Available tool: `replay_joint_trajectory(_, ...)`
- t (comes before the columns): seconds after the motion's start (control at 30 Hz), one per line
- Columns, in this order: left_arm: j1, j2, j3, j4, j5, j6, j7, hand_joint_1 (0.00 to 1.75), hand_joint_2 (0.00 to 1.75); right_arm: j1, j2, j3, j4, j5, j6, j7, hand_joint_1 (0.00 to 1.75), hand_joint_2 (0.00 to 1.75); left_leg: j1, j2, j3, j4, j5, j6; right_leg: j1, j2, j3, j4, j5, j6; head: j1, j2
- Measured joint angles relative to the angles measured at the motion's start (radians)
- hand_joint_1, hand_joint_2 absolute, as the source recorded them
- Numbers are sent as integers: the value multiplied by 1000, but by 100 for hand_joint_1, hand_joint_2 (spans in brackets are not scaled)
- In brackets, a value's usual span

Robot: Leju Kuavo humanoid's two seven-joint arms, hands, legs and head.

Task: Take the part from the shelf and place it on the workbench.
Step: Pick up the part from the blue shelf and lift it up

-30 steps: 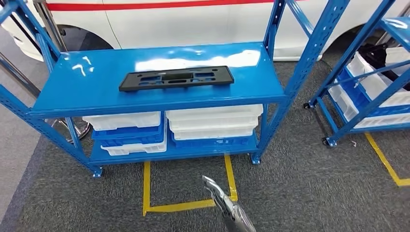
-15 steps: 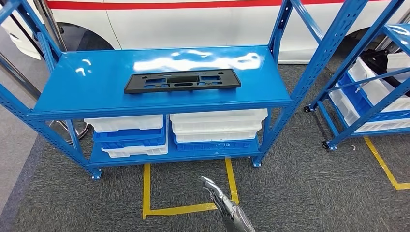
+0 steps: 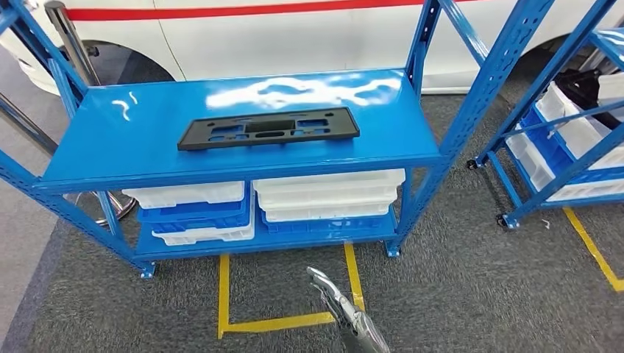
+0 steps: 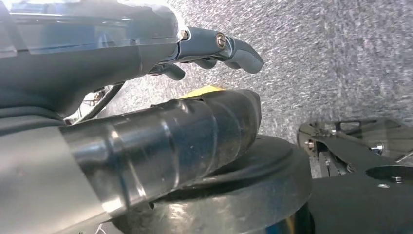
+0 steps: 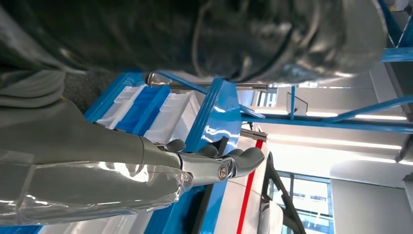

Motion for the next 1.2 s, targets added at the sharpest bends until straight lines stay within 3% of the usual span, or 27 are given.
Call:
replay_joint_trajectory(0.1,2,0,0,0,0,0,0,0,0,0,0,0,0,1,0,0,0,0,2,0,-109,194,-75,-8,3,-4,15,-1,-14,-9,0,0)
replay_joint_trajectory(0.13,3,0,1,0,0,0,0,0,0,0,0,0,0,1,0,0,0,0,2,0,-135,226,-71,-9,3,-3,22,0,-20,-10,0,0)
replay_joint_trajectory(0.17,4,0,1,0,0,0,0,0,0,0,0,0,0,1,0,0,0,0,2,0,-142,218,-46,-8,3,-2,30,0,-27,-9,0,0)
replay_joint_trajectory(0.23,6,0,1,0,0,0,0,0,0,0,0,0,0,1,0,0,0,0,2,0,-105,102,46,-3,3,0,50,1,-44,-5,0,0)
replay_joint_trajectory(0.3,6,0,2,1,0,0,0,0,0,0,0,0,0,1,0,1,0,0,-1,0,-59,-8,95,8,7,2,62,3,-60,5,0,0)
replay_joint_trajectory(0.47,4,1,2,2,0,0,-1,0,0,-1,0,0,0,1,0,0,0,0,-1,-2,-23,-59,84,40,8,1,71,30,-70,33,1,0)
replay_joint_trajectory(0.53,5,0,2,2,0,0,-1,0,0,-2,0,0,-1,1,0,0,0,0,1,-2,-4,-67,79,49,5,0,22,117,-112,43,2,0)
replay_joint_trajectory(0.6,4,0,3,2,-1,-1,-2,0,0,-1,0,0,-2,1,0,0,0,0,1,-2,5,-68,70,53,5,0,-65,242,-158,49,1,0)
replay_joint_trajectory(0.63,4,0,3,2,-1,-1,-2,0,0,-1,0,0,-2,1,0,0,0,0,0,-3,11,-68,64,53,4,0,-99,279,-160,50,1,0)
replay_joint_trajectory(0.67,5,0,3,2,-1,-1,-2,0,0,-1,0,0,-2,1,0,0,0,0,0,-3,20,-68,57,52,4,0,-117,281,-141,48,1,0)
replay_joint_trajectory(0.7,5,0,3,2,-1,-1,-2,0,0,-1,0,0,-2,2,0,0,0,0,0,-3,31,-68,49,51,4,0,-114,245,-102,44,1,0)
replay_joint_trajectory(0.77,6,0,3,3,-1,-1,-2,0,0,-1,-1,0,-2,3,0,0,0,0,0,-4,54,-69,33,45,7,-1,-77,120,-10,34,2,0)
replay_joint_trajectory(0.83,4,-1,3,3,-2,-1,-2,0,0,0,-1,0,-3,5,0,0,0,0,-1,-5,65,-71,19,35,14,-2,-51,36,18,22,3,0)
replay_joint_trajectory(0.93,2,-1,3,4,-3,0,-2,0,0,2,-2,0,-5,9,0,0,0,0,-3,-4,76,-62,15,17,16,0,-35,14,17,3,3,0)
replay_joint_trajectory(1.0,1,0,3,4,-3,0,-3,0,0,2,-2,0,-6,11,0,0,0,0,-2,-3,64,-13,-1,9,10,0,-16,5,16,-8,2,0)
replay_joint_trajectory(1.13,1,0,3,4,-4,0,-4,0,0,3,-1,0,-7,12,2,0,0,0,1,-3,-80,206,-91,-2,10,-1,3,1,2,-16,2,0)
replay_joint_trajectory(1.17,2,0,3,4,-4,1,-5,0,0,3,-1,0,-7,12,2,0,0,0,1,-3,-100,217,-88,-2,10,0,10,2,-4,-16,2,0)
replay_joint_trajectory(1.2,3,0,3,4,-4,1,-5,0,0,3,-1,0,-7,12,2,0,0,0,1,-3,-102,192,-59,0,10,1,18,2,-10,-15,2,0)
